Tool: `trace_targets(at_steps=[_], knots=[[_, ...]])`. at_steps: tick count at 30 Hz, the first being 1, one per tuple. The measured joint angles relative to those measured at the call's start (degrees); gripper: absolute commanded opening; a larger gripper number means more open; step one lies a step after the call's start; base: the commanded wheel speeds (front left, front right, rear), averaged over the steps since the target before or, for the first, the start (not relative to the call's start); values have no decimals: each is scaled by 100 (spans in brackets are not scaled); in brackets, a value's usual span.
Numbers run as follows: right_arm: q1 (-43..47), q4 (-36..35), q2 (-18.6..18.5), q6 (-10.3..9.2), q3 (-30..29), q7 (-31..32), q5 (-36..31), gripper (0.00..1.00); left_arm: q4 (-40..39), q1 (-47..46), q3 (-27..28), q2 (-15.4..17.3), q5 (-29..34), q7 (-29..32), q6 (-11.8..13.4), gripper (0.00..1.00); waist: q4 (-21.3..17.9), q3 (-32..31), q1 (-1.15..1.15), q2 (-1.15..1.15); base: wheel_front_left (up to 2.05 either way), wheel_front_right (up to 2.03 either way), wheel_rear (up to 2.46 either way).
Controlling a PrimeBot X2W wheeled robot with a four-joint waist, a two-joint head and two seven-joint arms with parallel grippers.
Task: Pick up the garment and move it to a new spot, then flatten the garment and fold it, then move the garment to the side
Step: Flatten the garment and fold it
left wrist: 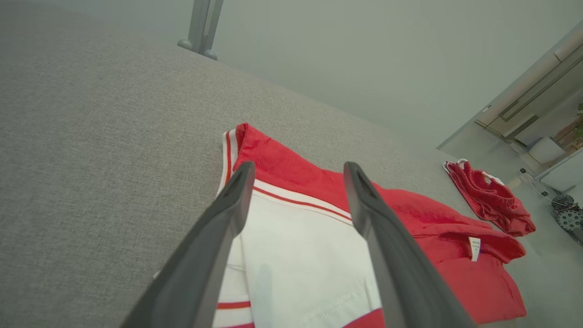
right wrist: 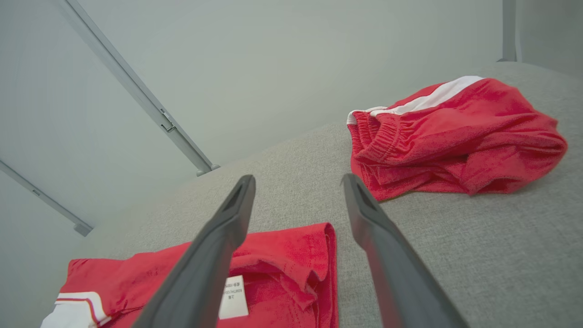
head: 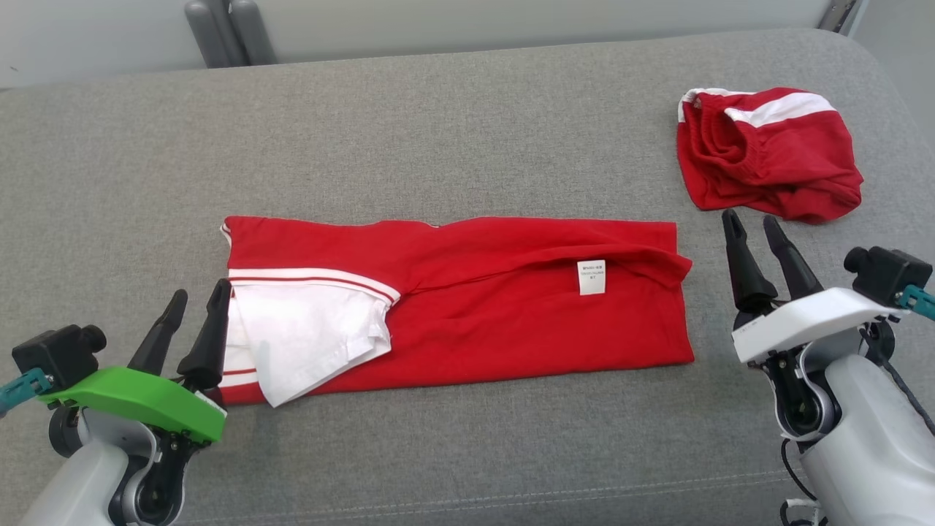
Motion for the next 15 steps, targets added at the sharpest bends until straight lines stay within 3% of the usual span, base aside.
trace_targets(at_steps=[5, 15], knots=[[350, -34, 126, 0, -209, 1, 137, 100, 108, 74, 280, -177, 296, 0, 234, 100, 7, -8, 0, 0, 0, 0, 0], [803, 123, 302, 16, -135, 1, 201, 100, 192, 182, 501, -401, 719, 0, 350, 100, 2, -43, 0, 0, 0, 0, 0]])
